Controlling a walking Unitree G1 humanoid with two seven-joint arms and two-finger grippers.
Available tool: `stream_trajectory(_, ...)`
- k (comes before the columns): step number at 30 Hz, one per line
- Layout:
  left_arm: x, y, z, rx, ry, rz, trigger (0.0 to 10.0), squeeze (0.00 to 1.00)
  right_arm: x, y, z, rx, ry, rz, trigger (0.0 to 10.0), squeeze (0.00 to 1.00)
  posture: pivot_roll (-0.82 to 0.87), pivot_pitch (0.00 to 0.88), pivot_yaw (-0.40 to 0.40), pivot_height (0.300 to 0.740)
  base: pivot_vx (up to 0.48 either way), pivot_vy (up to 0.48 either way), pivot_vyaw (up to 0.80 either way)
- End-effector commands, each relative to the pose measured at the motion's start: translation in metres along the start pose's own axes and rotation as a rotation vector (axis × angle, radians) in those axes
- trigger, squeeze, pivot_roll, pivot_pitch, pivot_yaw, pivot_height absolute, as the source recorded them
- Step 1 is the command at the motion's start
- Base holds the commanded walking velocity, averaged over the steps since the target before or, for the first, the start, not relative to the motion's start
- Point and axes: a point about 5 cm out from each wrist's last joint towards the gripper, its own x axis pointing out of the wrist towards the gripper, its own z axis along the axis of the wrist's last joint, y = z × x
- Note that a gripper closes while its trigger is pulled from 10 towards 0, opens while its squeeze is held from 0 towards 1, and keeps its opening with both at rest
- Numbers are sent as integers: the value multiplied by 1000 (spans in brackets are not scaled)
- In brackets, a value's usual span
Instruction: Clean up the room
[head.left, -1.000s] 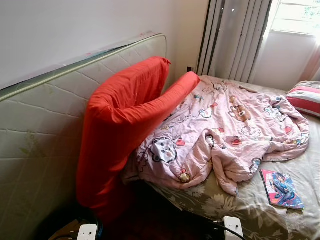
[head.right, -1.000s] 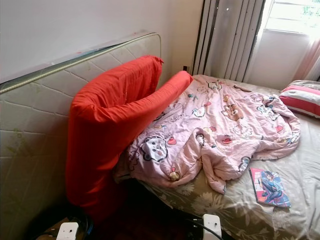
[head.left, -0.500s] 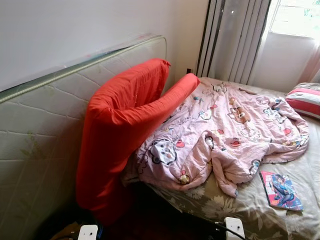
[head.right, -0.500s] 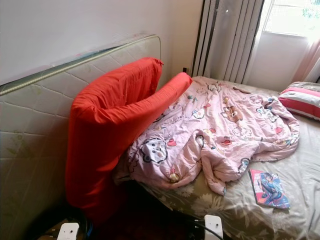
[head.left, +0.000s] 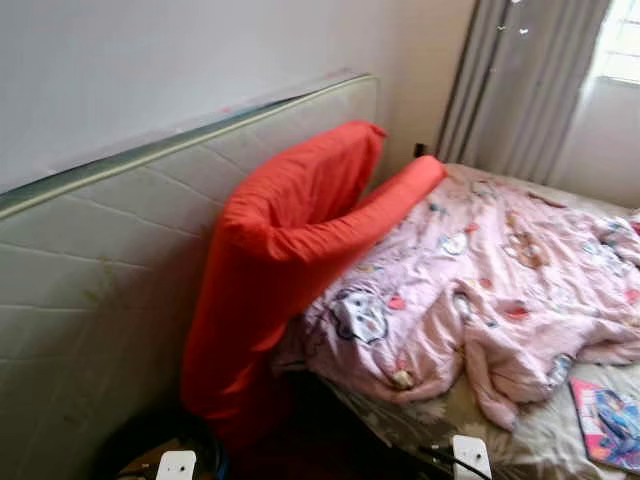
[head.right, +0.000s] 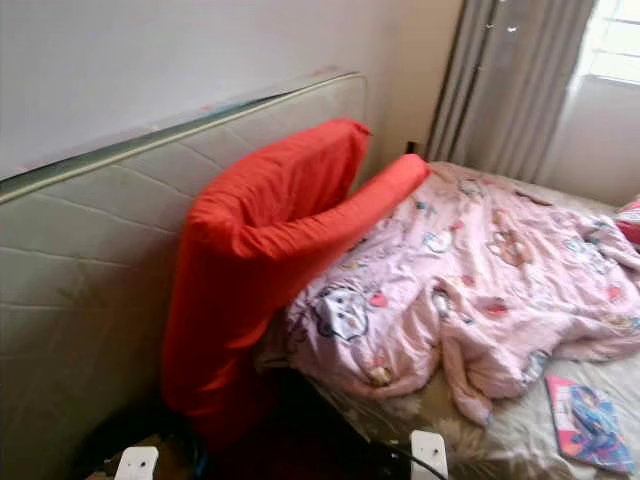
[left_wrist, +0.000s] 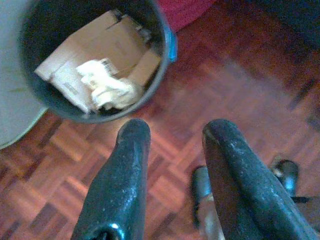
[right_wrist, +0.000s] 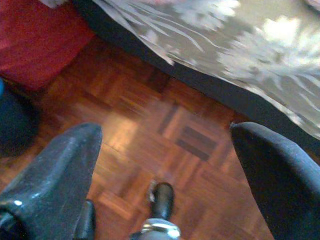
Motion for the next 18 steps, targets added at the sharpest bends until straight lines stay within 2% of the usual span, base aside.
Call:
stream_trajectory(1, 1, -6, 6, 15, -14, -16, 10000, 0, -2, -9, -4, 3, 8, -26, 10000, 0, 8, 0, -22, 740, 304, 0, 0)
stream_trajectory(13, 1, -6, 7, -1, -26, -11, 10000, 0, -2, -9, -3, 12, 7, -30, 10000, 0, 10, 0, -25, 740, 0, 0, 0)
stream_trajectory(18, 1, -6, 8, -3, -29, -10, 10000, 0, -2, -9, -3, 12, 7, -29, 10000, 0, 11, 0, -25, 740, 0, 0, -729)
